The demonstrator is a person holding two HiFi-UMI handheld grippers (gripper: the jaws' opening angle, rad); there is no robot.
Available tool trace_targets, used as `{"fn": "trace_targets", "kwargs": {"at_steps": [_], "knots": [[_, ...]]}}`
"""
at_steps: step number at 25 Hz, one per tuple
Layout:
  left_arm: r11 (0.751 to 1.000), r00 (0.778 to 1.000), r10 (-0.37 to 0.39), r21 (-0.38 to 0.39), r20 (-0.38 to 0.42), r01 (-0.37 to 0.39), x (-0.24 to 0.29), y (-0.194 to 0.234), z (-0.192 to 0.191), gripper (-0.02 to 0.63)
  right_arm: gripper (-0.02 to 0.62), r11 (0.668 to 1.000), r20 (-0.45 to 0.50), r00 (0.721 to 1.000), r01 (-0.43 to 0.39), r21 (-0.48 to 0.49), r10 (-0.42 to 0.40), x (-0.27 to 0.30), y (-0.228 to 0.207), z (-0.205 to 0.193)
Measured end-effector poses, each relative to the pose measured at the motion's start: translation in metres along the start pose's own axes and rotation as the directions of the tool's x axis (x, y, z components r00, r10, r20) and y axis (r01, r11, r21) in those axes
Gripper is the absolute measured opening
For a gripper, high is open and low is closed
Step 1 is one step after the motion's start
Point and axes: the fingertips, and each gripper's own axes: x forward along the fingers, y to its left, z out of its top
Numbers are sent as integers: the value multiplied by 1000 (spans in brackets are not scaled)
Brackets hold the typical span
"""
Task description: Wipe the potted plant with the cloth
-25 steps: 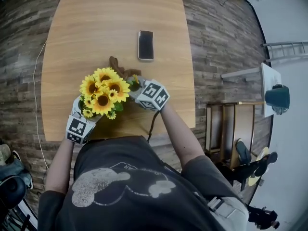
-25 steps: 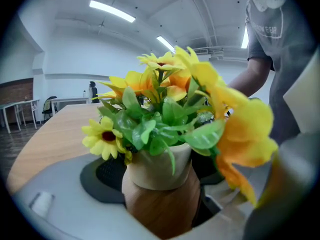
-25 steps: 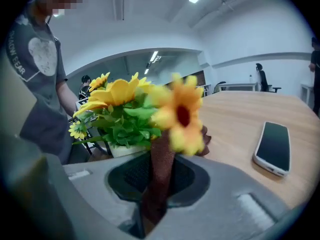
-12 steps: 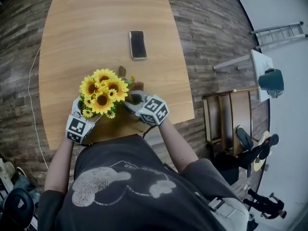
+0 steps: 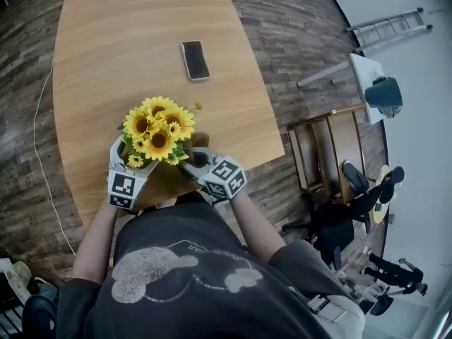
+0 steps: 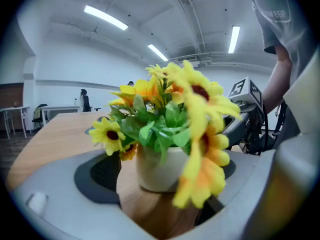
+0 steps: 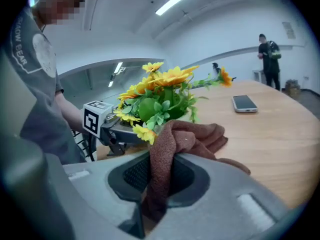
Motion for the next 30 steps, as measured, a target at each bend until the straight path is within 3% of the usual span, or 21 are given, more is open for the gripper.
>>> {"fn": "trace_targets", "kwargs": {"at_steps": [3,6,11,16,22,26,30], "knots": [[1000,999,19,-1,34,-19,-15,2,3,514,57,984,56,984,165,63,-168,-21,-10,-4],[1000,999,-3,-18,52,4,-31,-3,3,515,57,948,100,948,290,128,-303,-49,-16,-9],[1000,998,21,-22,66,-19,-57,-1,4,486,57,901,166,891,392,188,-422,-81,-13,-6],[991,987,115,-87,113,-106,-89,-8,20,417,57,910,221,887,369,189,-406,-94,2,-7],[973,955,213,-136,207,-187,-137,-34,52,316,57,929,336,868,321,182,-366,-114,34,-5],[962,933,256,-161,253,-220,-165,-61,57,242,57,952,364,880,276,130,-304,-132,71,-19],[944,903,321,-174,286,-280,-203,-89,61,98,57,964,399,878,246,100,-265,-157,109,-34]]}}
